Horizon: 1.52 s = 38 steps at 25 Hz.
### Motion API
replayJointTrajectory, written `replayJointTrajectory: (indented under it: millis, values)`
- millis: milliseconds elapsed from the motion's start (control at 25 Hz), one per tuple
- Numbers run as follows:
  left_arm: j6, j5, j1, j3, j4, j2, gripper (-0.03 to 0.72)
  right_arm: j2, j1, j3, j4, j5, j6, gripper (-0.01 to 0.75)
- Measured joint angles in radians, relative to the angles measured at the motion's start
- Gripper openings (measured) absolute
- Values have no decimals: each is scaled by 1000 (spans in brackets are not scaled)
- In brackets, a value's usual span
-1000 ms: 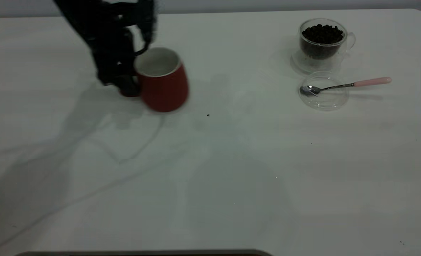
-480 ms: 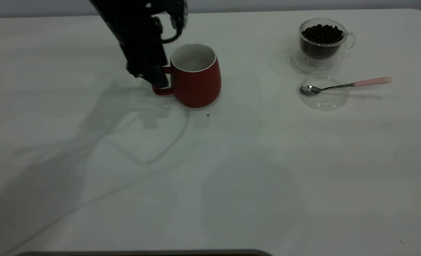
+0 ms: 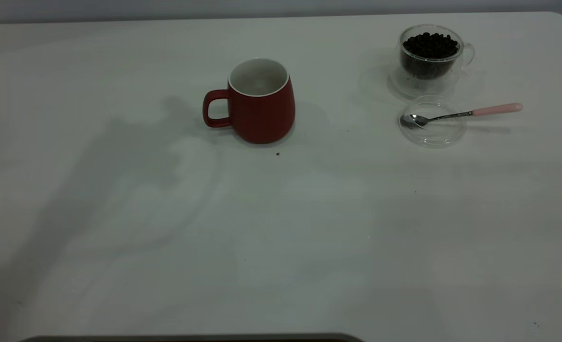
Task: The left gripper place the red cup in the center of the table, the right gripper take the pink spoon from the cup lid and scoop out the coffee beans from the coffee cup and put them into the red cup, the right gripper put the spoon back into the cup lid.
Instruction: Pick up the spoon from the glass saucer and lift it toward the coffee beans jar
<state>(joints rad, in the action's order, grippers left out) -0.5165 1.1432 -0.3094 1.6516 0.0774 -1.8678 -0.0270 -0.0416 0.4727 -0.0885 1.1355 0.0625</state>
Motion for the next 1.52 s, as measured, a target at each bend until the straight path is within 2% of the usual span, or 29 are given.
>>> replayJointTrajectory:
  millis: [240, 440, 640, 840, 1120, 1520]
  values:
    - [185, 27, 0, -35, -42, 304, 587, 0, 0, 0, -1, 0, 0, 537]
    - [279, 27, 0, -181, -42, 591, 587, 0, 0, 0, -1, 0, 0, 537]
    - [319, 27, 0, -467, -42, 878, 587, 0, 0, 0, -1, 0, 0, 537]
    - [459, 22, 0, -808, -42, 1089, 587, 0, 0, 0, -1, 0, 0, 537]
    - [488, 0, 0, -1133, -42, 1294, 587, 0, 0, 0, -1, 0, 0, 537]
    - [490, -29, 12, -1165, -42, 1576, 587, 0, 0, 0, -1, 0, 0, 537]
